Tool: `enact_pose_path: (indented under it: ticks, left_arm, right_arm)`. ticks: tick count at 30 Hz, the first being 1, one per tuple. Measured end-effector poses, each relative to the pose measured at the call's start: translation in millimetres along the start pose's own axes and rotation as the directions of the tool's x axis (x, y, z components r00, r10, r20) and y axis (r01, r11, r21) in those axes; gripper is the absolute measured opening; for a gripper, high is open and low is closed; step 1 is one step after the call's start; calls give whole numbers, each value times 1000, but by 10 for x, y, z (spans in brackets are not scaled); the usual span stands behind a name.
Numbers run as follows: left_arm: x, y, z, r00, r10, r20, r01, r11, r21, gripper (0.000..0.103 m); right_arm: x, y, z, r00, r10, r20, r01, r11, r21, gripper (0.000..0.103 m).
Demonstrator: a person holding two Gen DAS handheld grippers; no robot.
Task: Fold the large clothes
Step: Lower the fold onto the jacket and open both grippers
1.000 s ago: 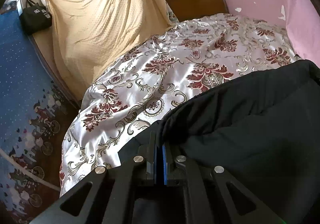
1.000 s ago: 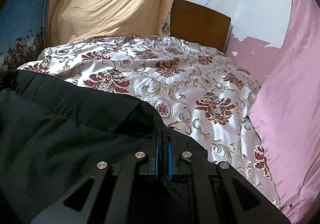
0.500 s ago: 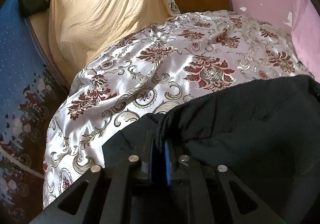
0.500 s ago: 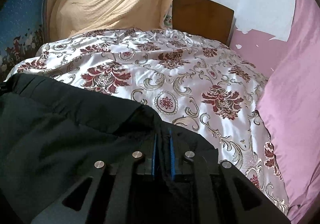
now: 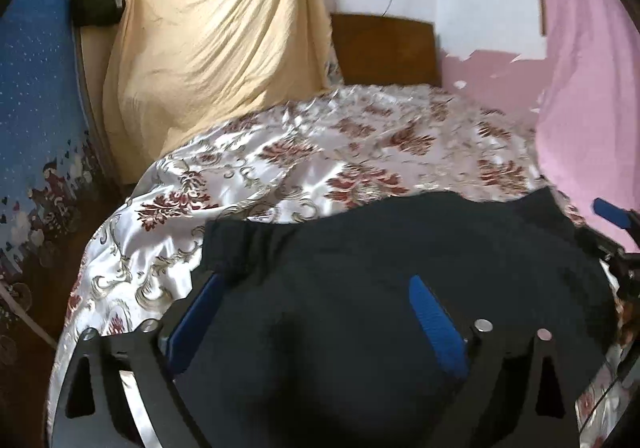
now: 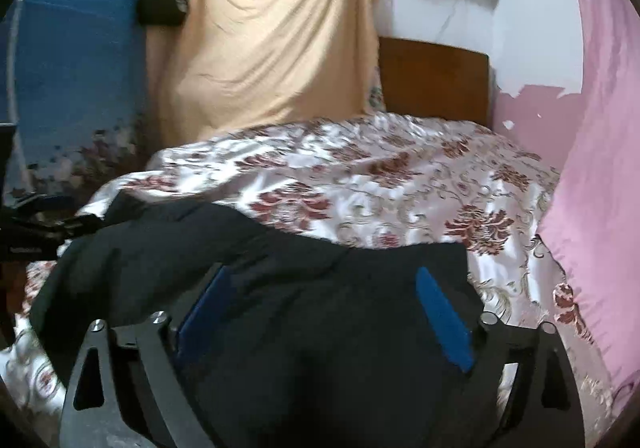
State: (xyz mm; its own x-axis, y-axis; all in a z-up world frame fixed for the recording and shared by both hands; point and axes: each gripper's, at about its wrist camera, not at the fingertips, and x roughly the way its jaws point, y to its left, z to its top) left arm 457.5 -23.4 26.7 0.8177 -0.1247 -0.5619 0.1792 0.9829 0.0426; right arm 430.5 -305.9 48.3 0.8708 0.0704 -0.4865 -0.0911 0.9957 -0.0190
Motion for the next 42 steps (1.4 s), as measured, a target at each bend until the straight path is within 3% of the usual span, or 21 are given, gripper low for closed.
enact_pose_path:
  ticks: [4,8,13,23,30,33,38,42]
  left_arm:
    - [-90,-185,-358,998,-68,17,68,998,17,98]
    - [58,-309,-473,998,-58,4,58,996,61,98]
    - [246,-304,-342,999,-22,25,21,997,70,101]
    - [857,-155,-27,998,46,-53,-42,996,74,103]
    - [1142,104,115,994,56,-92,-55,998,14,103]
    - [1278,259,159,991,67,-114,-70,997,-27,103]
    - [1571,548,140,982,8,-186,-38,987,-159,103]
    - [1680,604,65,984,0,-180,-37,979,-199,103]
  right_arm:
    - [-193,154,-335,999,42,9,-41,998,-37,92]
    - [-52,246,-520,998,52,-32,-54,995,-88,92]
    - [235,214,-521,998,32,-50,-36,996,-86,92]
    - [917,174,-242,993,-18,-117,6,994,-105,92]
    - [1248,-53,-108,987,-20,-158,12,999,-53,93]
    - [1392,-251,-78,982,-6,-190,11,1000,28,93]
    - [1634,-380,-124,974,7,-224,8,998,70,93]
    - [1744,-386,-188,973,22,-230,-2,997,83,96]
